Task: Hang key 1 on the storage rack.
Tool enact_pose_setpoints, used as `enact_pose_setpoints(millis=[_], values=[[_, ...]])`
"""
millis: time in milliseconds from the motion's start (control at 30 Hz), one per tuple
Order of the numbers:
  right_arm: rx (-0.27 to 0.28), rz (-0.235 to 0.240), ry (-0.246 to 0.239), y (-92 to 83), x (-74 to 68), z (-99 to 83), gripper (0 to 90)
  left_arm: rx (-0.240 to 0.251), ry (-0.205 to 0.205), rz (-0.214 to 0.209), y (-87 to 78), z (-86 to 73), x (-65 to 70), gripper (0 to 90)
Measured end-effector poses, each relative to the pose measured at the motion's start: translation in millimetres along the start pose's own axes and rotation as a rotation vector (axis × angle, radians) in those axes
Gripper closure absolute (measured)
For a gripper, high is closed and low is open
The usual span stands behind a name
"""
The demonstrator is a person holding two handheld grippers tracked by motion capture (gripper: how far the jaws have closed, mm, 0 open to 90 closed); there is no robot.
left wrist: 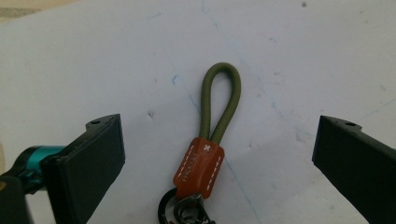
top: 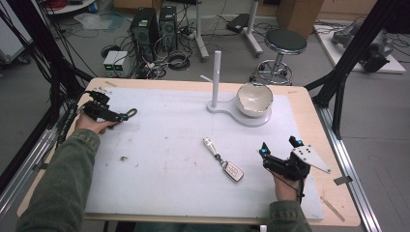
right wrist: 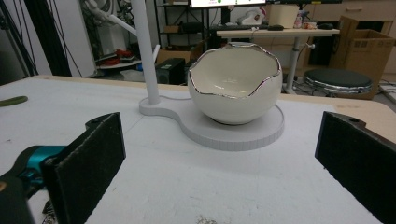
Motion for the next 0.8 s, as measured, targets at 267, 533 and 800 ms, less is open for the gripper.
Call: enact_pose_setpoints(millis=[267,533,800], values=[[-0.002,0.014,-0.012,0.2,-1.6,-0.2,0.5,-0.086,0.018,0.009,4.4,-10.6,-2.6,26.5],[0.0,0.007,-0.011,-0.9,0.1,0.3,0.5,-0.118,0.014,0.007,5.6,-14.7,-4.1,43.8],[0.002,0.005,-0.01,-1.6,0.7,0.7,0.5,-0.142,0.042,0.0,5.5,-18.9,-7.5,69.6]])
Point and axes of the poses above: each handheld gripper's, and its own axes: y roughly forward along the jaws, z roughly out of its top, x roughly to its right, the point moved 4 cm from there along y, roughly forward along the jaws, and after that the axes turned 14 degrees about x, right-handed, at the moved point
